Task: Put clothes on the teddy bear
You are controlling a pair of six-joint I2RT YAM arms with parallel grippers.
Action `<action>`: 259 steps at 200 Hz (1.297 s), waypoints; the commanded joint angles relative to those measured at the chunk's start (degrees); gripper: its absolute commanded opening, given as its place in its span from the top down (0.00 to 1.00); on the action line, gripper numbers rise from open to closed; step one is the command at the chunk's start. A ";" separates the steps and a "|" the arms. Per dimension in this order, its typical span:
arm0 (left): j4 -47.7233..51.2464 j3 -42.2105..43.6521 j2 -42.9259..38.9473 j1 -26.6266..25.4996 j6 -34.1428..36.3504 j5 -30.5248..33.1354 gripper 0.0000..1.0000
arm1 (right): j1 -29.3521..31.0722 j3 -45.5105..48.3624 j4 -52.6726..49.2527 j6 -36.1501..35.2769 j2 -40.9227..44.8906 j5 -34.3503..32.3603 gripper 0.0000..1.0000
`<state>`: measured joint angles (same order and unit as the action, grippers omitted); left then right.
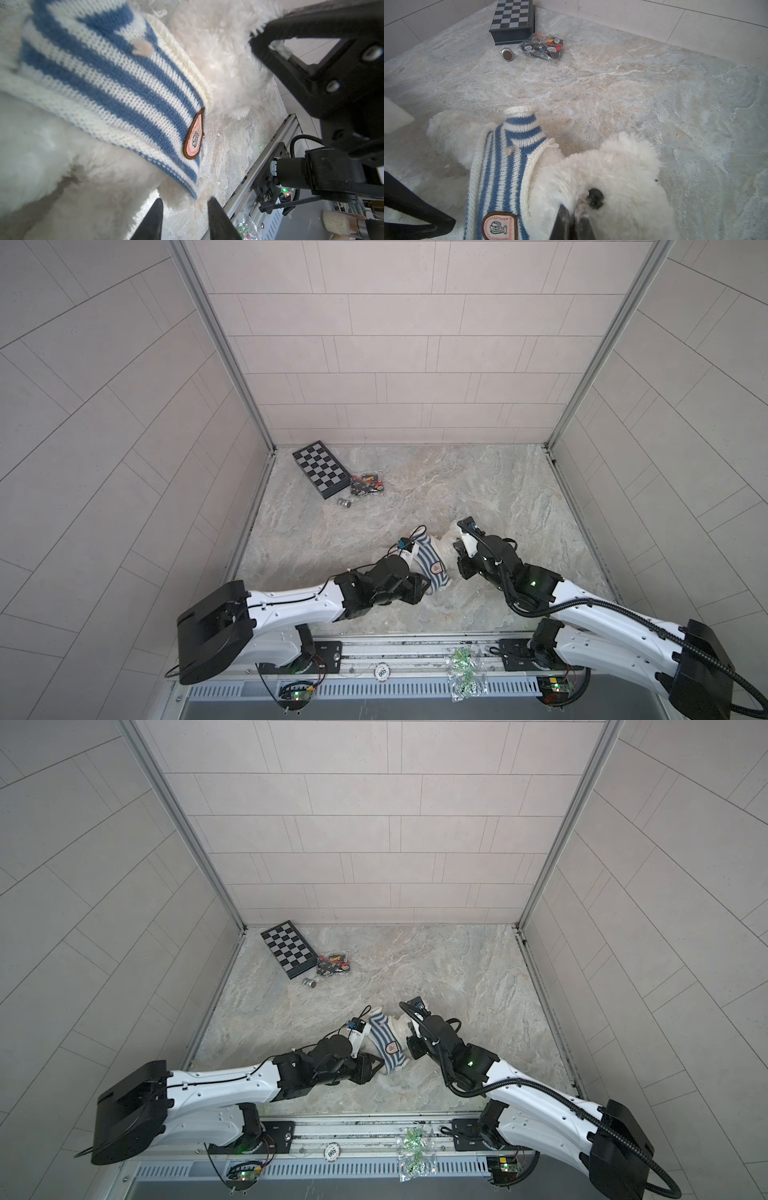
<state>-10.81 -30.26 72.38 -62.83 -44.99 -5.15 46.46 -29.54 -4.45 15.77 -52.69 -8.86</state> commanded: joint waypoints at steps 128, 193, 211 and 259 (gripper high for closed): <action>-4.39 -6.23 8.40 2.31 -1.49 1.97 0.70 | 0.70 0.45 0.21 1.28 3.03 -2.69 1.00; -5.99 -5.86 10.54 2.41 -2.64 1.73 0.75 | 0.74 0.73 0.48 1.32 3.54 -3.09 1.00; -6.54 -6.21 11.04 2.50 -2.57 1.50 0.76 | 0.74 1.06 0.91 1.52 3.43 -2.96 1.00; -6.48 -4.82 9.74 2.92 -2.29 1.38 1.00 | 0.72 1.39 -0.30 1.02 4.37 -3.72 1.00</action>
<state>-16.60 -35.31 83.35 -60.58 -47.53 -4.10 46.87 -28.51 -4.56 16.53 -50.02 -11.00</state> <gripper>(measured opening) 0.043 0.059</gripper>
